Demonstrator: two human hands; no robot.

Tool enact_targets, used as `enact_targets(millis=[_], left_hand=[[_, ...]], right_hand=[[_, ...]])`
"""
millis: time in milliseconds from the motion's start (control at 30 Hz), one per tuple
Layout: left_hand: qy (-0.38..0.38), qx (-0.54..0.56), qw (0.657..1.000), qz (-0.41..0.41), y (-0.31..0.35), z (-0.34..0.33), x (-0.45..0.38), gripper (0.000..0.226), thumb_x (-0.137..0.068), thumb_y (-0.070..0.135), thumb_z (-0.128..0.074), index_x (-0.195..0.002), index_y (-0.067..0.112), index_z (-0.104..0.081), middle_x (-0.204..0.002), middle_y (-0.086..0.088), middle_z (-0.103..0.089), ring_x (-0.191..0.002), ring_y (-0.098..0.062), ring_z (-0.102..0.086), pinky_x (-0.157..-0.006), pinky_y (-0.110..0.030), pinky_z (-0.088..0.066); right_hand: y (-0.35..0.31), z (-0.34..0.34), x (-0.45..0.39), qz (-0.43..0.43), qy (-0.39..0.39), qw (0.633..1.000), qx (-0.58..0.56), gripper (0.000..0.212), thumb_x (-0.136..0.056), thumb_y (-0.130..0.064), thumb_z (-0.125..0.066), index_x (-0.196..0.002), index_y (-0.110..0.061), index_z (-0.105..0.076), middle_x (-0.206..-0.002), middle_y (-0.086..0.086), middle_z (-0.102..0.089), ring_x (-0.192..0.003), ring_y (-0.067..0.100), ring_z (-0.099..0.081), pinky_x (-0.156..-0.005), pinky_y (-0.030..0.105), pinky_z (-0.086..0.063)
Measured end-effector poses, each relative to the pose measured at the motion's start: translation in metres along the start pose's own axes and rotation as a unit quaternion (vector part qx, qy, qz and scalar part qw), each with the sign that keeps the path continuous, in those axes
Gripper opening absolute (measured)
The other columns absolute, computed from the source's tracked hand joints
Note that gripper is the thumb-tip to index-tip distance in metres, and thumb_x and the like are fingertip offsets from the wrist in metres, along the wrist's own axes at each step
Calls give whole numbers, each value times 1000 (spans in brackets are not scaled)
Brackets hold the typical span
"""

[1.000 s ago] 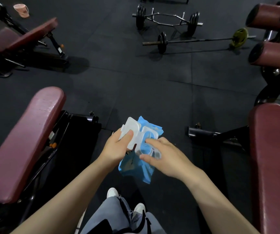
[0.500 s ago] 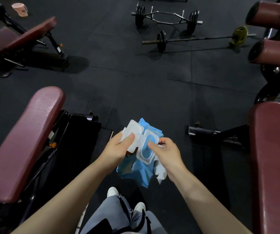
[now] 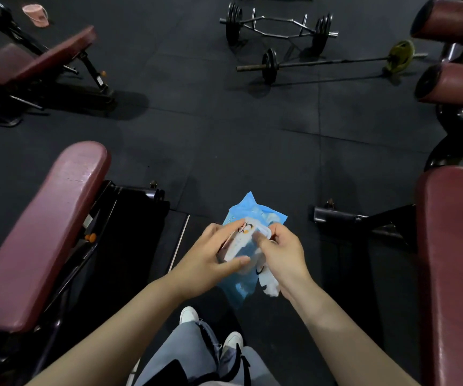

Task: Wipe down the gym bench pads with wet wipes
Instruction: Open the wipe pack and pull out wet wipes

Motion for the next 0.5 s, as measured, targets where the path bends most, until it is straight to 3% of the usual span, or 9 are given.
enact_targets(millis=[67,200,300,400,500], left_hand=[[-11,4,1000,-5,-1,-2,2,77,-73,62,-59,-144,44,-36,-120,7,-41,-113,0,-45,-96,-5,-33],[70,48,996,13,-4,14,-3,39,-95,40,-52,-132,48,-45,-107,7,-46,-98,2,-50,-87,-4,-34],[110,14,994,20,-9,21,-4,43,-99,17,-56,-131,45,-52,-96,7,-48,-85,-1,-51,-80,-8,-37],[127,36,991,28,-11,24,-3,46,-88,26,-63,-116,61,-55,-95,6,-55,-88,-12,-58,-82,-23,-48],[135,58,986,79,-17,27,-2,38,-76,35,-63,-111,49,-57,-90,5,-62,-85,-18,-64,-80,-39,-55]], right_hand=[[-2,-1,1,3,-10,1000,-6,10,-87,-17,-62,-83,-8,-60,-82,14,-68,-65,17,-58,-58,34,-49],[-10,-3,2,16,-51,997,-56,13,-93,-24,-61,-91,-12,-67,-95,6,-71,-83,14,-63,-80,34,-52],[-9,-5,5,-2,-65,995,-77,23,-94,-31,-59,-93,-9,-66,-97,10,-70,-84,14,-63,-83,36,-51],[-10,-9,5,8,-59,997,-50,26,-85,-32,-70,-92,-9,-63,-94,11,-71,-86,23,-68,-84,43,-54],[-11,-9,3,11,-42,998,-36,15,-81,-16,-72,-92,-13,-62,-92,2,-72,-89,20,-70,-75,34,-56]])
Point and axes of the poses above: each hand's wrist, its own x-axis away from the middle knuckle, its own z-axis out of the back of the hand, y = z × x, the point moved 9 cm from there along -x, towards the middle knuckle
